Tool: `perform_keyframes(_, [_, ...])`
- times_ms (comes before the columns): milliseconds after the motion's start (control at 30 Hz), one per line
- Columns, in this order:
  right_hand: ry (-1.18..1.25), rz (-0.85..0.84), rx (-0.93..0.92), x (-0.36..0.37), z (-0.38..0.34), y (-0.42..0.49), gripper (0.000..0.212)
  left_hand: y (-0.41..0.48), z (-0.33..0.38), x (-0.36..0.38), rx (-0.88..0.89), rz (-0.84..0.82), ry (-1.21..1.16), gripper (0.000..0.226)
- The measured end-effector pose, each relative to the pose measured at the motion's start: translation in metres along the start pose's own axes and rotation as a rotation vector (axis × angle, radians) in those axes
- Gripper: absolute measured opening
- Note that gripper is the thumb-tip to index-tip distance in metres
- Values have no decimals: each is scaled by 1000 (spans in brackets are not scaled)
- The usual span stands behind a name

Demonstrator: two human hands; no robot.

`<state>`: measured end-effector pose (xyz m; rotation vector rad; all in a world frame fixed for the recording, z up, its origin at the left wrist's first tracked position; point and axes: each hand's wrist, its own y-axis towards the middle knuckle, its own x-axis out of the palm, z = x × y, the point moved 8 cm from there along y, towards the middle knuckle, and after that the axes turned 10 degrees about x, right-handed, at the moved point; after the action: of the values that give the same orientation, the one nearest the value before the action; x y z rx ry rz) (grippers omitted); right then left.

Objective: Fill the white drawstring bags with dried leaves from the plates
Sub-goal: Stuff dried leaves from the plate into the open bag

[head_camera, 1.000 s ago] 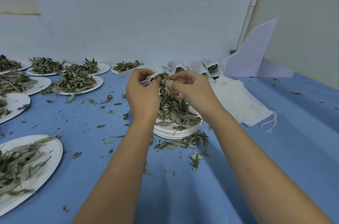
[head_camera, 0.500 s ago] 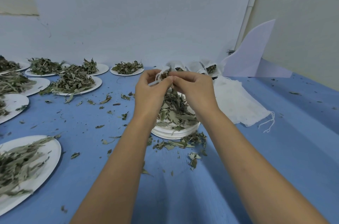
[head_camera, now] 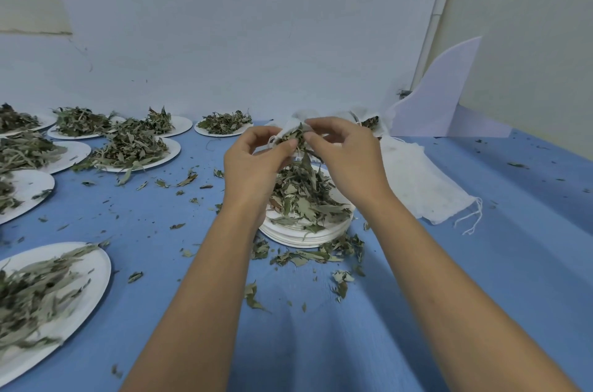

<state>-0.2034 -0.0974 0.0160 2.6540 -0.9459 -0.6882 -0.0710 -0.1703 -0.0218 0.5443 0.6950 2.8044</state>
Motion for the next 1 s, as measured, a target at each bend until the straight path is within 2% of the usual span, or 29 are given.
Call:
perform_keyframes(100, [26,30,8,-1,2,0,15,0,1,0,1,-27,36,20])
perform_keyframes(200, [70,41,16,-1,3,-1,9,0,3,-4,25,25,102,22])
perform_keyframes(333, [98,-62,1,13,-1,-6,4,-1,7,-16,70,176,265,26])
perform_keyframes(400, [70,-130,-20,23,-5,-10,9,-3,12,-21,125,240,341,29])
perform_keyframes(467, [56,-124,-22,25,-6,-10,11,-4,15,-22,159,251,359,28])
perform_keyframes(600, [46,60,20,8,1,-7,10,1,7,-9,62,107,284,20])
perform_keyframes(700, [74,133,72,-1,8,-5,10,0,1,5,-12,-21,215,20])
perform_keyframes(833, [182,109,150,0,13,-3,7,-4,8,17,61,-172,285,32])
perform_keyframes(1000, [194,35,134,5,10,-2,8,-7,18,13,182,-115,429,26])
